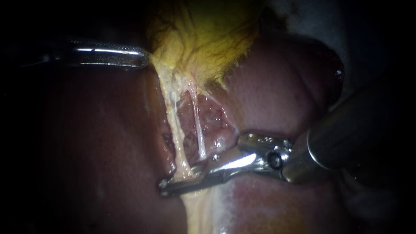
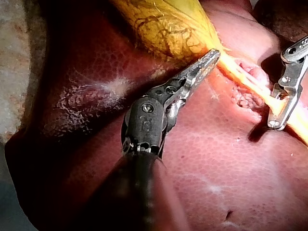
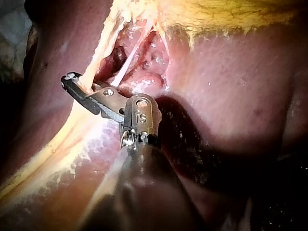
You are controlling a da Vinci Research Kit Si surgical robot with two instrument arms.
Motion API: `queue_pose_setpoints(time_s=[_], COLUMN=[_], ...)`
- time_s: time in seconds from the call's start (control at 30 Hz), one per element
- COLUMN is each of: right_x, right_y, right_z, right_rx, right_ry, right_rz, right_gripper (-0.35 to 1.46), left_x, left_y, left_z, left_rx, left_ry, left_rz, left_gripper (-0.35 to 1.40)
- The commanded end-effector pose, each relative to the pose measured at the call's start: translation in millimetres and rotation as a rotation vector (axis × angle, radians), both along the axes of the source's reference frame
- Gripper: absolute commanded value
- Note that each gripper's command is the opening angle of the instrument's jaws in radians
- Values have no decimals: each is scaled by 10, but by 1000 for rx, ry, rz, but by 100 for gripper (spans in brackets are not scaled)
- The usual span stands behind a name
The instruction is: Going back first clip left tube
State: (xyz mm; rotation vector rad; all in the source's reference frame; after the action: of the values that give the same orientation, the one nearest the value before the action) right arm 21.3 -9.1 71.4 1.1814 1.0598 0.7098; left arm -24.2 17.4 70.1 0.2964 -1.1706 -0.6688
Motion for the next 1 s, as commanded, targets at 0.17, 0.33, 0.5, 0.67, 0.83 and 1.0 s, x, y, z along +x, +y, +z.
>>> queue_pose_setpoints(time_s=[0.17, 0.33, 0.5, 0.67, 0.83, 1.0], right_x=[6, 5, -16, -50, -93, -122], right_y=[6, 13, 18, 33, 51, 67], right_z=[4, 8, -7, -31, -59, -80], right_rx=[-276, -448, -670, -784, -842, -864], right_ry=[88, 51, 51, 14, -8, -23], right_rz=[20, 130, 158, 125, 108, 120], right_gripper=[30, 56, 58, 60, 60, 60], left_x=[0, 2, 4, 5, 5, 6], left_y=[0, 0, 1, 1, 1, 1], left_z=[0, 1, 2, 2, 2, 2], left_rx=[0, 0, -1, -1, -1, -1], left_ry=[1, 0, 1, 1, 1, 1], left_rz=[-1, 0, -1, -1, 0, 0], left_gripper=[-35, -35, -35, -35, -35, -35])
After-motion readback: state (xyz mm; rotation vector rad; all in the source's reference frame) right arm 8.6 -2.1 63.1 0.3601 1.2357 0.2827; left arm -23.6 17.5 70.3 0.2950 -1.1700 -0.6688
